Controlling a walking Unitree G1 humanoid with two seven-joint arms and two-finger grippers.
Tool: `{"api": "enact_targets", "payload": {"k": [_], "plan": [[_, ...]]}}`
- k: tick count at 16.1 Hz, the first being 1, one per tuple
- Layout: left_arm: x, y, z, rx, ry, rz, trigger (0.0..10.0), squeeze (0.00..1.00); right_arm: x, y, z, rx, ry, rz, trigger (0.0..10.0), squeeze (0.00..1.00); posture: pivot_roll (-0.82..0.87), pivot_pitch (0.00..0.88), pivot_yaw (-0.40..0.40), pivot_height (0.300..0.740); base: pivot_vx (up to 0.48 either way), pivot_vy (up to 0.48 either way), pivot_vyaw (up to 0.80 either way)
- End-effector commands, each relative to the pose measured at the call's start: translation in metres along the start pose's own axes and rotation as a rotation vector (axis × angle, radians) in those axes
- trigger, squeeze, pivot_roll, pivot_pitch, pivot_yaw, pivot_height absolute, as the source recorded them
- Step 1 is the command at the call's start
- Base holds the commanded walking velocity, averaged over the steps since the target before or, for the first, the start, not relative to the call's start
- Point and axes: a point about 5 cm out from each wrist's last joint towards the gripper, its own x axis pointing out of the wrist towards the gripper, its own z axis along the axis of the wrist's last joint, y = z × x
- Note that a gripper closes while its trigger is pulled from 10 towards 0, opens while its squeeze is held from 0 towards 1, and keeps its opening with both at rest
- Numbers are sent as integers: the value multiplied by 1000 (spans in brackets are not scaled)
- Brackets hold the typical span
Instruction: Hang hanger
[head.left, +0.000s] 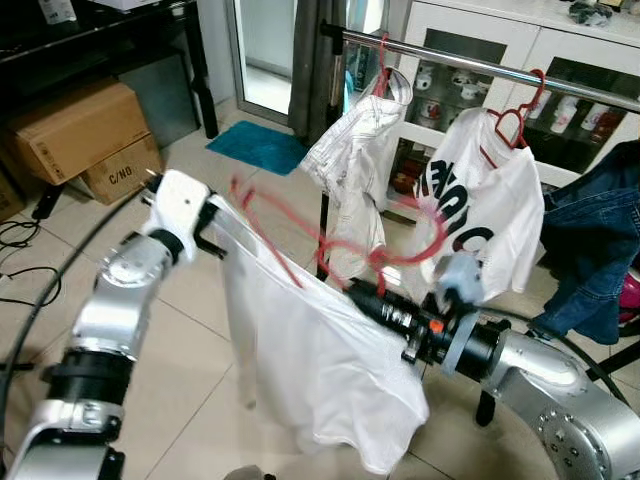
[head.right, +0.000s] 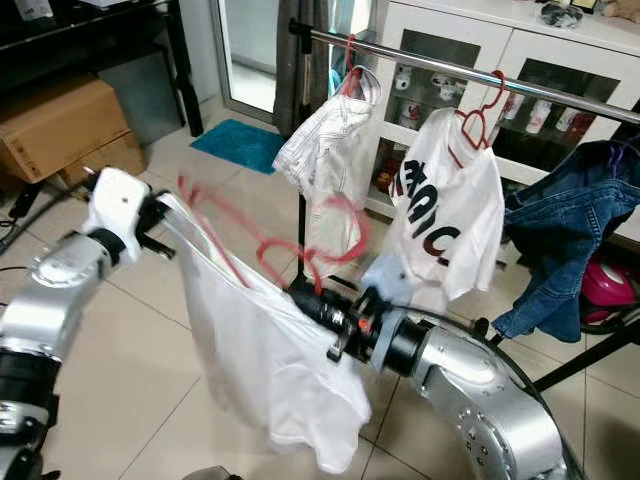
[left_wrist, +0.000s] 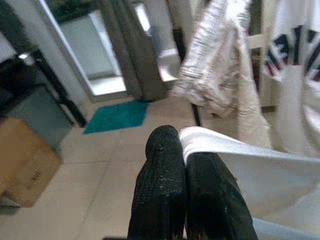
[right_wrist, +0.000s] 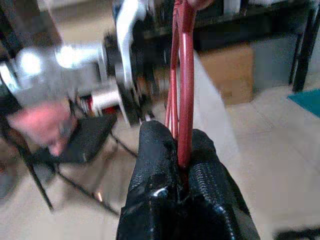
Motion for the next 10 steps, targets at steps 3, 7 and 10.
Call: {"api": "enact_targets", "payload": {"k": [3, 7, 10], "plan": [[1, -31, 1, -52, -25, -169, 0, 0, 8, -3, 9, 25, -82, -94, 0, 0, -96, 0, 17, 740, 0, 0, 0], [-10, -80, -1, -157, -50, -401, 0, 0, 26, -23, 9, -46, -108, -343, 0, 0, -103, 0, 25, 740, 0, 0, 0], [-10, -80, -1, -157, -50, -401, 0, 0, 26, -23, 9, -46, -108, -343, 0, 0, -103, 0, 25, 740, 0, 0, 0]]}}
